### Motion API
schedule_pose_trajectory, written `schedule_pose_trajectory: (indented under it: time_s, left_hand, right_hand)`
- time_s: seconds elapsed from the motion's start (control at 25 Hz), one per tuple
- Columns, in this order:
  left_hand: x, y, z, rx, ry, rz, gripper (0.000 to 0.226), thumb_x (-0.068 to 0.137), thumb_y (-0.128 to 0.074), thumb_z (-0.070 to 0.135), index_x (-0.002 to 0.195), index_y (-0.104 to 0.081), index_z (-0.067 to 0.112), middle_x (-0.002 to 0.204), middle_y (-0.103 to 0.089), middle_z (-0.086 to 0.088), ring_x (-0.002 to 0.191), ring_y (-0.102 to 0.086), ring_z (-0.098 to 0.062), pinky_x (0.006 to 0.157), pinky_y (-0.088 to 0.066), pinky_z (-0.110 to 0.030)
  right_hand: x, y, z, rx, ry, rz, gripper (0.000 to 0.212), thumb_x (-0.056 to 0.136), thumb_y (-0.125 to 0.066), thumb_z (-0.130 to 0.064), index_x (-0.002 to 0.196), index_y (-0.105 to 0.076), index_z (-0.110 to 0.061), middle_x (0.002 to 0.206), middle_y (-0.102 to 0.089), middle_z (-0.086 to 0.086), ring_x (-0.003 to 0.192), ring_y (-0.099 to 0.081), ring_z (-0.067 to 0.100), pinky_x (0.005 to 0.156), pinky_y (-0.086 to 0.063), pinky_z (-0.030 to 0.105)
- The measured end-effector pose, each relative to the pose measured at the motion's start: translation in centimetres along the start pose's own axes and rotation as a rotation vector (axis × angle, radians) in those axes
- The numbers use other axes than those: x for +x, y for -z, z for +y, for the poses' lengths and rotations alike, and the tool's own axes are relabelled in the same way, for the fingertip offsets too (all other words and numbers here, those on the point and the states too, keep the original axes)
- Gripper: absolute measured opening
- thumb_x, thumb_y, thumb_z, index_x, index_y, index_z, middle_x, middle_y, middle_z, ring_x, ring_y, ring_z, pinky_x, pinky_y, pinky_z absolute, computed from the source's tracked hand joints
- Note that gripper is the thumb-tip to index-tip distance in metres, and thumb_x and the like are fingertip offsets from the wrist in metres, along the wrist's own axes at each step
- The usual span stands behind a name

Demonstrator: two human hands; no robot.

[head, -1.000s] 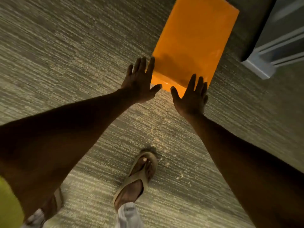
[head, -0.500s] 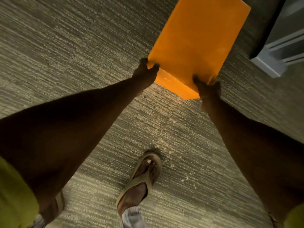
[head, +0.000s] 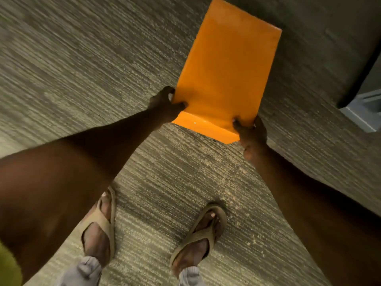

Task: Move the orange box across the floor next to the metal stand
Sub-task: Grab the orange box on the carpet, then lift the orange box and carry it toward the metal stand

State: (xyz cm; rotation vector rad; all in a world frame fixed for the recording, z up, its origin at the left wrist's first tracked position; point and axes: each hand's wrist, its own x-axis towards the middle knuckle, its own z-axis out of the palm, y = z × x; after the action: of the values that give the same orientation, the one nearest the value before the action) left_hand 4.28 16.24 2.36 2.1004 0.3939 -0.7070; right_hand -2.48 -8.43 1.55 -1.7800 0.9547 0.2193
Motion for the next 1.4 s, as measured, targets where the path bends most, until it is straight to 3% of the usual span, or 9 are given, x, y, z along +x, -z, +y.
schedule_pose_trajectory:
  time_s: [0.08,0.2,0.32,0.52,0.76,1.0,1.16,1.28,1.4]
  left_hand:
    - [0.1,3.3,-2.1,-0.008,0.018,0.066,0.056,0.087,-0.071,0.043,0.136,-0.052,0.024,0.120,-0.064,-0.013,0.085,-0.063,-0.027,0.057,-0.042,-0.025]
    - [0.4,7.1,-5.1,-0.019,0.051,0.111,0.057,0.090,-0.069,0.040,0.141,-0.051,0.022,0.124,-0.063,-0.014,0.094,-0.065,-0.031,0.065,-0.043,-0.027]
    - [1.5,10.3,-6.7,-0.060,0.058,0.154,0.057,0.093,-0.066,0.036,0.145,-0.050,0.020,0.139,-0.058,-0.015,0.116,-0.060,-0.037,0.077,-0.046,-0.033]
    - [3.4,16.9,-7.2,-0.143,0.060,0.174,0.051,0.097,-0.061,0.028,0.146,-0.050,0.019,0.137,-0.060,-0.014,0.116,-0.061,-0.036,0.079,-0.046,-0.029]
    - [5.5,27.6,-4.5,-0.050,-0.065,0.174,0.040,0.100,-0.055,0.020,0.139,-0.055,0.010,0.129,-0.064,-0.021,0.114,-0.061,-0.037,0.093,-0.051,-0.044]
    - [8.6,34.8,0.4,-0.009,-0.109,0.188,0.032,0.100,-0.052,0.019,0.130,-0.059,0.011,0.112,-0.068,-0.020,0.082,-0.063,-0.031,0.070,-0.052,-0.040]
    - [9.3,36.8,2.6,-0.029,-0.089,0.283,0.034,0.099,-0.052,0.019,0.132,-0.059,0.016,0.122,-0.066,-0.018,0.103,-0.064,-0.038,0.082,-0.056,-0.044]
    - [10.3,38.6,4.0,-0.125,-0.066,0.300,0.042,0.100,-0.052,0.023,0.142,-0.052,0.025,0.135,-0.058,-0.017,0.101,-0.064,-0.038,0.071,-0.058,-0.041]
    - [12.8,39.4,3.7,-0.122,-0.030,0.301,0.050,0.099,-0.053,0.028,0.148,-0.045,0.030,0.143,-0.053,-0.014,0.113,-0.062,-0.036,0.088,-0.056,-0.041]
  right_hand:
    - [-0.8,-3.3,-1.7,-0.005,0.056,-0.053,0.072,0.083,-0.083,-0.024,0.147,-0.052,-0.019,0.142,-0.063,0.007,0.123,-0.063,0.028,0.097,-0.052,0.040]
    - [-1.7,-7.9,-3.3,-0.094,0.145,-0.072,0.069,0.087,-0.080,-0.022,0.149,-0.050,-0.015,0.145,-0.060,0.008,0.121,-0.060,0.022,0.087,-0.047,0.026]
    - [-2.0,-11.8,-4.6,-0.139,0.177,-0.083,0.070,0.088,-0.079,-0.028,0.150,-0.049,-0.018,0.147,-0.058,0.009,0.128,-0.058,0.031,0.089,-0.044,0.030]
    - [-2.4,-17.0,-8.9,-0.217,0.220,-0.093,0.065,0.089,-0.076,-0.036,0.147,-0.053,-0.021,0.143,-0.061,0.009,0.126,-0.059,0.031,0.087,-0.044,0.033]
    - [-4.5,-23.1,-17.0,-0.151,0.236,-0.055,0.060,0.088,-0.078,-0.034,0.142,-0.058,-0.019,0.134,-0.067,0.008,0.119,-0.064,0.029,0.088,-0.048,0.033]
    - [-5.0,-26.9,-23.7,-0.025,0.240,-0.038,0.061,0.084,-0.076,-0.042,0.139,-0.061,-0.021,0.129,-0.070,0.006,0.114,-0.067,0.027,0.094,-0.055,0.047]
    - [-3.6,-28.2,-27.2,-0.014,0.218,-0.069,0.051,0.083,-0.078,-0.038,0.130,-0.066,-0.023,0.117,-0.073,0.002,0.105,-0.068,0.024,0.085,-0.055,0.042]
    - [-2.9,-28.7,-29.1,-0.022,0.256,-0.053,0.043,0.089,-0.077,-0.029,0.130,-0.066,-0.021,0.117,-0.074,0.005,0.103,-0.068,0.024,0.085,-0.054,0.040]
    - [-1.8,-30.6,-29.1,-0.044,0.258,-0.014,0.046,0.089,-0.076,-0.032,0.132,-0.064,-0.020,0.123,-0.073,0.010,0.110,-0.069,0.031,0.089,-0.055,0.045]
